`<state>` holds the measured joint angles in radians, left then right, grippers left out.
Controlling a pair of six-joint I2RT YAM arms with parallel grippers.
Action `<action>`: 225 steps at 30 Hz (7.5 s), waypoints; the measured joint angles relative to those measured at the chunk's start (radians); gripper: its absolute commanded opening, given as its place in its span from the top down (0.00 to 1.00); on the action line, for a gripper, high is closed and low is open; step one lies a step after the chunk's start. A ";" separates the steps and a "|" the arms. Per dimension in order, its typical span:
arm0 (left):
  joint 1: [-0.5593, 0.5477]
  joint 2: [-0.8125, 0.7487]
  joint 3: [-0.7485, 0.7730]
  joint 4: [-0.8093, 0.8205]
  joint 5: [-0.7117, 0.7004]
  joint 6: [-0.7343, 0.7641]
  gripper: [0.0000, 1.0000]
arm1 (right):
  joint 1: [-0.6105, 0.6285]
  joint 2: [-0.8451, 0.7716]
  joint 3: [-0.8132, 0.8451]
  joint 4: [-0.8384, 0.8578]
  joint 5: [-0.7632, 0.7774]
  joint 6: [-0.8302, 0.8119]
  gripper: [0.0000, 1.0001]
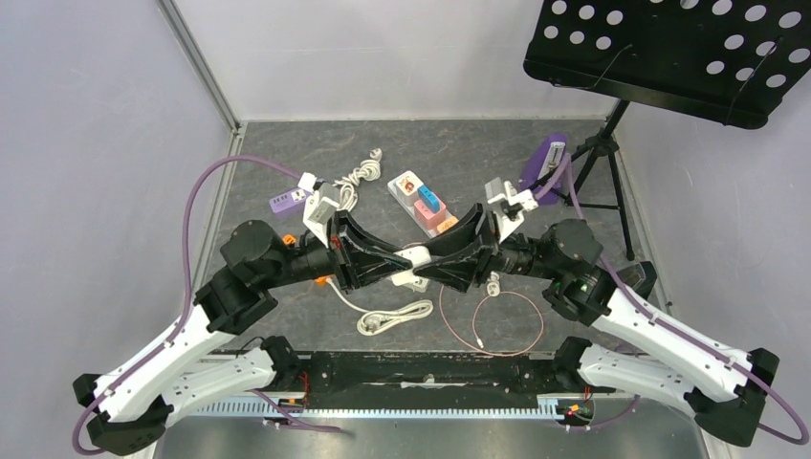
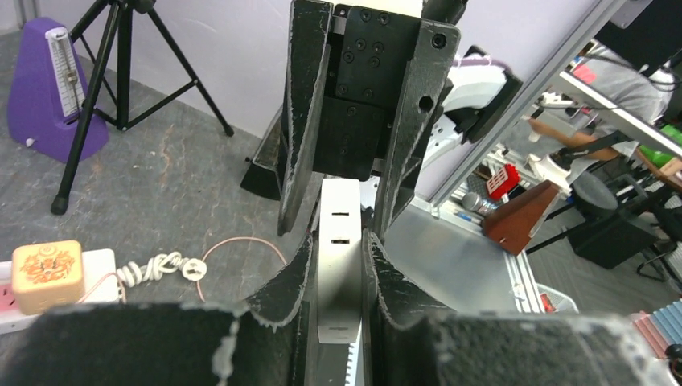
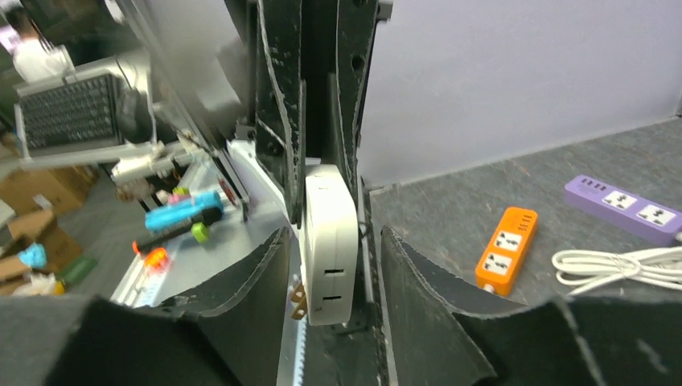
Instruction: Insert the plug
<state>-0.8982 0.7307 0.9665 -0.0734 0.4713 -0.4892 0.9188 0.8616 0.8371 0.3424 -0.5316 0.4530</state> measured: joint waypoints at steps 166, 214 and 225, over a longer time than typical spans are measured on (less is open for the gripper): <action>0.000 -0.495 -0.050 -0.567 -1.510 0.419 0.32 | 0.308 1.411 0.621 0.201 0.836 -0.350 1.00; 0.000 -0.497 -0.057 -0.553 -1.513 0.431 0.31 | 0.321 1.412 0.619 0.142 0.845 -0.215 1.00; 0.000 -0.511 -0.057 -0.553 -1.516 0.431 0.31 | 0.327 1.412 0.574 0.218 0.873 -0.254 1.00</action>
<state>-0.8986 0.2195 0.9092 -0.6262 -1.0447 -0.0578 1.2461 2.2734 1.4113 0.5606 0.3416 0.1989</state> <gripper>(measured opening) 0.684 0.227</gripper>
